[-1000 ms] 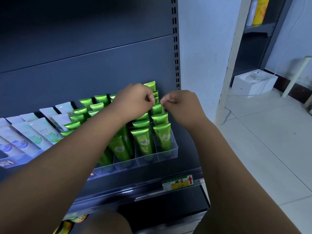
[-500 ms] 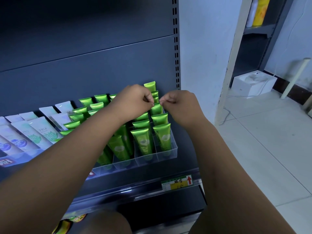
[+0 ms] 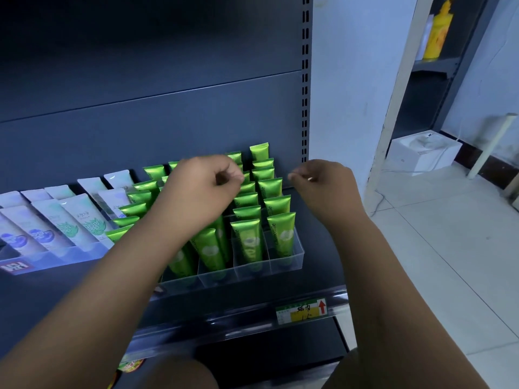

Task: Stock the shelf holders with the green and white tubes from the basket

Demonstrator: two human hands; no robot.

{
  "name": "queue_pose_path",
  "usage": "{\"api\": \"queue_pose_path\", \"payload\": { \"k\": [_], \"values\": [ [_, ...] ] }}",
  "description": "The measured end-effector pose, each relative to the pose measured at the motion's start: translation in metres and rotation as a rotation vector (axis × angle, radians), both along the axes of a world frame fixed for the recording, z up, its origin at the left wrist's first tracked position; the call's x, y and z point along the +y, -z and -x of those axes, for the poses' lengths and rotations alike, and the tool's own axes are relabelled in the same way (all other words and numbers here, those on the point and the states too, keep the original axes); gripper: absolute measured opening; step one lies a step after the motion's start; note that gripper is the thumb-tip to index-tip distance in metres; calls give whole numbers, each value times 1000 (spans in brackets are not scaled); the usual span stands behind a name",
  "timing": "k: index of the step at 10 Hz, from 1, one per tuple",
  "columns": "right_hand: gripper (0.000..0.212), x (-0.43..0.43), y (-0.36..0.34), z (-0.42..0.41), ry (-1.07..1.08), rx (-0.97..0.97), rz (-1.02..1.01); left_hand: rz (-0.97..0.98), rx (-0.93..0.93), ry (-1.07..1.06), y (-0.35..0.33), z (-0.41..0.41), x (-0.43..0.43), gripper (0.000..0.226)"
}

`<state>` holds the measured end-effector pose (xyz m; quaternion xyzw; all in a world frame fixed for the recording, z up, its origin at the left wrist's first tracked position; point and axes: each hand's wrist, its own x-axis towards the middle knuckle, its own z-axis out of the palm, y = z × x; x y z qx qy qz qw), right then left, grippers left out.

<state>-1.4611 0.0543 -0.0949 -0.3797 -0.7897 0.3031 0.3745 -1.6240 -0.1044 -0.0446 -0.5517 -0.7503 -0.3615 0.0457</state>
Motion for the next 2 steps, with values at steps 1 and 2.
{"api": "queue_pose_path", "payload": {
  "k": [1,2],
  "values": [
    [27,-7,-3,-18,168,2,16,1,-50,-22,3,-15,-69,17],
    [35,-19,-7,-41,327,158,67,84,-100,-49,24,-37,-155,7]
  ]
}}
